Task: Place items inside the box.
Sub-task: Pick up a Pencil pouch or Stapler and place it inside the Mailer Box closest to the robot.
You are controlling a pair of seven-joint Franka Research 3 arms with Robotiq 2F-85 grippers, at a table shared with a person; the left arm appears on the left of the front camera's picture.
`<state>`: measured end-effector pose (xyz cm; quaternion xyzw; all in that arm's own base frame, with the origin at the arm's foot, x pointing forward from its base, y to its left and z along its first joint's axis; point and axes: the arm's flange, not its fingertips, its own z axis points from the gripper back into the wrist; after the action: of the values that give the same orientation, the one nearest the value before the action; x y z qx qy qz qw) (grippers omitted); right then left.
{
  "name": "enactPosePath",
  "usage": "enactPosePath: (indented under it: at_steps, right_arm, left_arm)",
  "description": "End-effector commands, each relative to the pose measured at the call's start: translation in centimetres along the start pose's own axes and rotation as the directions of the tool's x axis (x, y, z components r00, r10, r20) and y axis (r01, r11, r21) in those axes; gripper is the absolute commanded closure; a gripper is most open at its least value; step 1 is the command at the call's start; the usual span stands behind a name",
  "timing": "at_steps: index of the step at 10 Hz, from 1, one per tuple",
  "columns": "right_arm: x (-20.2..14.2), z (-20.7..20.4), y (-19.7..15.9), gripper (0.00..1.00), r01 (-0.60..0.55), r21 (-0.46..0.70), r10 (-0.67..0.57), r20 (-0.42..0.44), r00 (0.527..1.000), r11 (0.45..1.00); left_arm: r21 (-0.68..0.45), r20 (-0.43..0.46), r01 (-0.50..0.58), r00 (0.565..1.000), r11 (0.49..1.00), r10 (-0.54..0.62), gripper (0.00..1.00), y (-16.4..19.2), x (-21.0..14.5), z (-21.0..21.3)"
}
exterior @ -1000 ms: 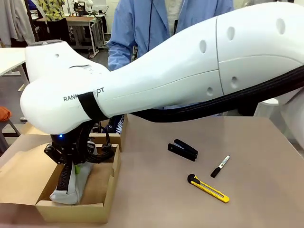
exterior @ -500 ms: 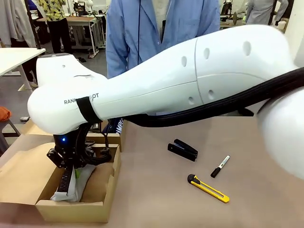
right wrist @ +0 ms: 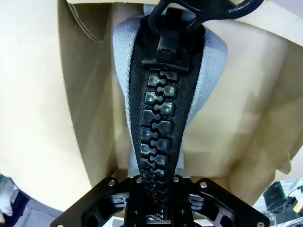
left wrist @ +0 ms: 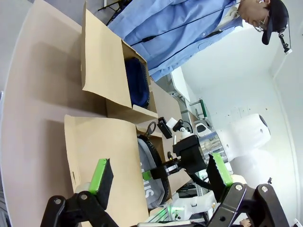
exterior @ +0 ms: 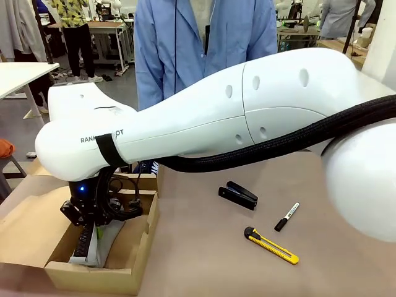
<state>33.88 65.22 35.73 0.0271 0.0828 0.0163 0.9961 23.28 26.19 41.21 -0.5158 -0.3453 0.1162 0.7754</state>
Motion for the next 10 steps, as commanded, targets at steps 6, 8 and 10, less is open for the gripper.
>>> enactPosePath:
  at_steps: [6,8,10]
  right_arm:
    - [-0.3,0.8,-0.3,0.10,-0.029,0.004,0.029,-0.010,1.000,1.000]
    - [-0.6,1.2,-0.7,0.00,-0.033,0.016,0.033,0.000,0.999,0.999]
    - [-0.8,1.6,-1.1,0.00,-0.032,0.016,0.032,0.006,0.999,0.999]
  left_arm:
    - [-0.015,0.014,0.018,1.000,1.000,-0.018,0.00,-0.1,0.0,-0.1]
    - [-0.015,0.014,0.018,1.000,1.000,-0.018,0.00,-0.1,0.0,-0.1]
    - [-0.015,0.014,0.018,1.000,1.000,-0.018,0.00,-0.1,0.0,-0.1]
